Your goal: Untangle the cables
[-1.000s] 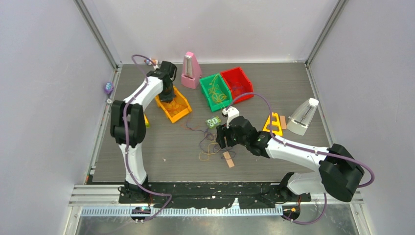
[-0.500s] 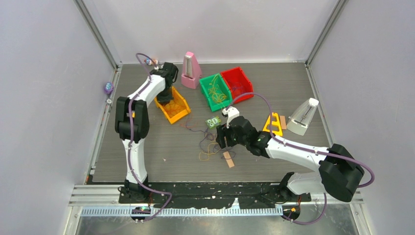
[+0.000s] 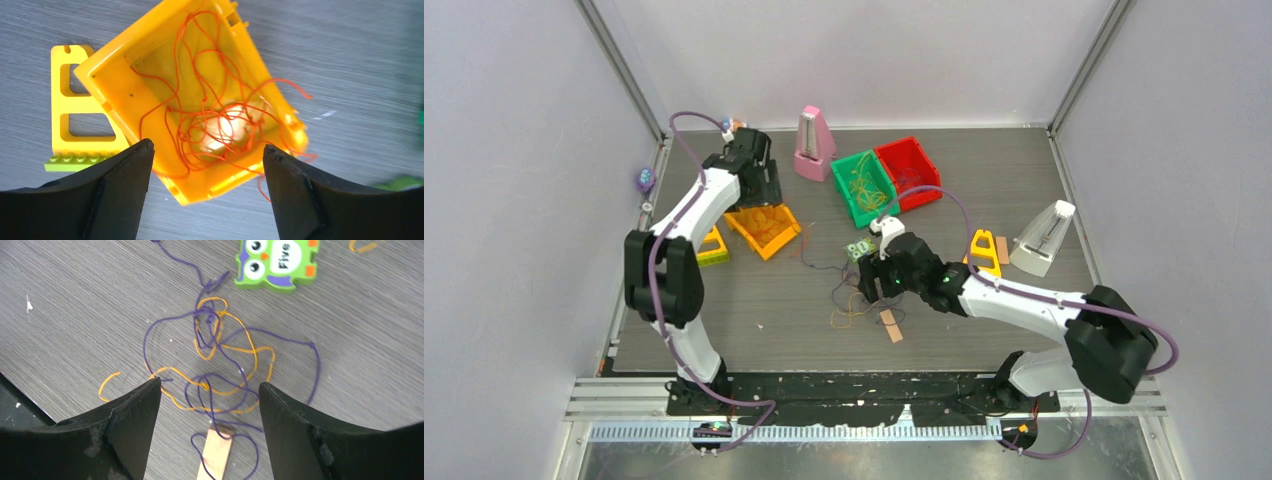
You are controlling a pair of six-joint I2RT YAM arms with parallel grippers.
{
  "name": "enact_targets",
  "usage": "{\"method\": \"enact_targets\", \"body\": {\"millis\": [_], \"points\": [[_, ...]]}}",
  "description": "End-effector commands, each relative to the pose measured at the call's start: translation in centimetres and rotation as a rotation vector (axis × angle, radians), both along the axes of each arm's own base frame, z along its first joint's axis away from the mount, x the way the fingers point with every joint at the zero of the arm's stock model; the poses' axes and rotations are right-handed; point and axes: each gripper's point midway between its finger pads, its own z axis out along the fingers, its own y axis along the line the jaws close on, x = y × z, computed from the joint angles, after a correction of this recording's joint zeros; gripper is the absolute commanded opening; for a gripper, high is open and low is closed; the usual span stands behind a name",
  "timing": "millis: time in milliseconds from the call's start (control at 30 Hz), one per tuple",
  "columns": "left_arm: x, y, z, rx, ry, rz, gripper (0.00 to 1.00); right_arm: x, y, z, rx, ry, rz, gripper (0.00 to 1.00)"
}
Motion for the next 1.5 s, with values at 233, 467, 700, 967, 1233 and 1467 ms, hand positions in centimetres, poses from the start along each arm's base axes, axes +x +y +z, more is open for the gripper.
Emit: {"method": "enact_targets", "body": {"millis": [233, 467, 700, 967, 1233, 1467], "points": [[-2.2, -2.9, 7.6, -0.129, -0.223, -0.087, 0.96, 3.3, 9.2, 1.1, -0.030, -0.009, 0.251, 0.81], [-6.7, -3.1, 7.9, -0.261, -0.318, -0.058, 0.96, 6.0, 14.1, -0.6, -0.089, -0.107, 0.370, 0.68], [-9.3, -2.9, 9.2, -0.304, -0.386, -0.082, 0.96, 7.6, 16.3, -2.6, -0.116, -0.130, 0.387, 0.67], [-10.6, -2.8, 10.5, -0.341, -0.477, -0.088, 0.95, 8.0, 16.1, -6.5, -0.258, -0.196, 0.326, 0.45], [-10.7, -3.8, 9.1, -0.380, -0.434, -0.117, 0.94, 4.6, 12.4, -2.9, -0.168, -0.232, 0.260, 0.05], [-11.0, -6.0, 6.9, -0.469, -0.362, -0.165, 0.90, 1.1, 8.6, 0.5, -0.068, -0.231, 0.254, 0.05]]}}
